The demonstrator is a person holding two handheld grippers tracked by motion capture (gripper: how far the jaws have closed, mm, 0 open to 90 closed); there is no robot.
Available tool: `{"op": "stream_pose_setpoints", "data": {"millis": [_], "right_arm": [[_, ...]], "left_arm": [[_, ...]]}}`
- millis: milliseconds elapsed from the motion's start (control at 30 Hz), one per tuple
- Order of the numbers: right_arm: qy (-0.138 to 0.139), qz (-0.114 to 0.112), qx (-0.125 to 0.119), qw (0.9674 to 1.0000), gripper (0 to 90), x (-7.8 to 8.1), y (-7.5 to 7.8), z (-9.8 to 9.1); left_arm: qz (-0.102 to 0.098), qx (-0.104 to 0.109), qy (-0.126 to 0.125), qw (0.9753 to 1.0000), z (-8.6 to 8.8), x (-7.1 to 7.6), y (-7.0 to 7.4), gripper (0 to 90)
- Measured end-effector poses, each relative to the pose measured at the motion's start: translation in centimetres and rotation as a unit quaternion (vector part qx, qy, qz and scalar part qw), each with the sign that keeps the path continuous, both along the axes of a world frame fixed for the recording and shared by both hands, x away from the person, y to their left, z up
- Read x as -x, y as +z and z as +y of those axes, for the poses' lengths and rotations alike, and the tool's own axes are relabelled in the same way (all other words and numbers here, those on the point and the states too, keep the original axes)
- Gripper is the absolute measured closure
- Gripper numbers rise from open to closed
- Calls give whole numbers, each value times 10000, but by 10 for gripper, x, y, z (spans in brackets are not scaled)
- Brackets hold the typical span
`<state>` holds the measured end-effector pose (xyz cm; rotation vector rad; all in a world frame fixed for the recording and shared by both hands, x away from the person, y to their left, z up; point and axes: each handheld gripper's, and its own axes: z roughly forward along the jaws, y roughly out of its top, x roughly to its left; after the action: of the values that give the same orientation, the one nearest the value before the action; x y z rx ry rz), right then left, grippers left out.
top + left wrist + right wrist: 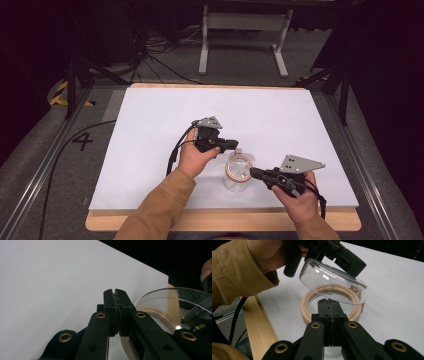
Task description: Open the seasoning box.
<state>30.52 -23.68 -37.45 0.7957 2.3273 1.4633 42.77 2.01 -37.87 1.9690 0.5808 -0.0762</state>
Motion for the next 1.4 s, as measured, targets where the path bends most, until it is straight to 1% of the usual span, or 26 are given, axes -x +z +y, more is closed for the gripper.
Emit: {"op": "stream_pose_setpoints", "data": {"millis": [33, 100, 200, 233, 267, 333, 367, 467, 500, 567, 633, 667, 733, 867, 900, 933, 967, 1033, 1100, 1233, 1400], "right_arm": [[7, -8, 1, 10000, 900, 0, 0, 0], [13, -31, -23, 10000, 900, -1, 1, 0], [33, -64, -43, 10000, 900, -2, 3, -2], [39, -78, -48, 10000, 900, -3, 4, -2], [47, -93, -64, 9999, 900, -4, 5, -2], [68, -124, -79, 9999, 900, -5, 7, -3], [89, -134, -94, 9998, 900, -6, 8, -3], [147, -176, -101, 9997, 900, -9, 11, -3], [159, -192, -117, 9996, 900, -11, 12, -2], [195, -201, -121, 9995, 900, -14, 13, -2], [221, -224, -121, 9994, 900, -16, 14, -1], [232, -260, -113, 9993, 900, -18, 15, -2], [242, -303, -134, 9992, 900, -21, 18, -3], [232, -312, -179, 9991, 900, -28, 21, -6], [232, -313, -197, 9990, 900, -31, 21, -7], [230, -312, -196, 9991, 900, -32, 21, -7], [232, -309, -201, 9991, 900, -35, 21, -7], [239, -318, -200, 9990, 900, -39, 22, -7], [227, -321, -199, 9990, 900, -43, 22, -7], [204, -352, -151, 9991, 900, -52, 22, -7], [145, -315, -115, 9993, 900, -62, 20, -6]], "left_arm": [[7, 8, 11, 10000, 2, 0, 1, 879], [-47, -37, 25, 10000, 7, 1, 2, 876], [-77, -48, 53, 9999, 11, 3, 3, 872], [-76, -75, 21, 9999, 14, 4, 4, 868], [-109, -68, -89, 9999, 18, 6, 5, 861], [-83, -70, -220, 9997, 25, 9, 7, 853], [-109, -48, -208, 9997, 27, 10, 7, 860], [-113, -101, -183, 9997, 36, 14, 10, 866], [-127, -103, -136, 9998, 39, 16, 10, 869], [-153, -172, -84, 9997, 47, 21, 12, 870], [-158, -156, -45, 9997, 50, 22, 11, 873], [-137, -216, -24, 9997, 53, 24, 12, 874], [-129, -213, 11, 9997, 59, 26, 11, 874], [-71, -284, 112, 9995, 71, 29, 9, 874], [-66, -330, 133, 9993, 73, 30, 9, 873], [-73, -311, 187, 9993, 76, 32, 8, 873], [-87, -354, 211, 9991, 80, 33, 8, 872], [-42, -414, 275, 9988, 86, 36, 8, 869], [-47, -400, 358, 9985, 91, 38, 7, 868], [44, -402, 490, 9980, 102, 42, 4, 865], [137, -370, 633, 9972, 115, 46, 2, 861]]}}
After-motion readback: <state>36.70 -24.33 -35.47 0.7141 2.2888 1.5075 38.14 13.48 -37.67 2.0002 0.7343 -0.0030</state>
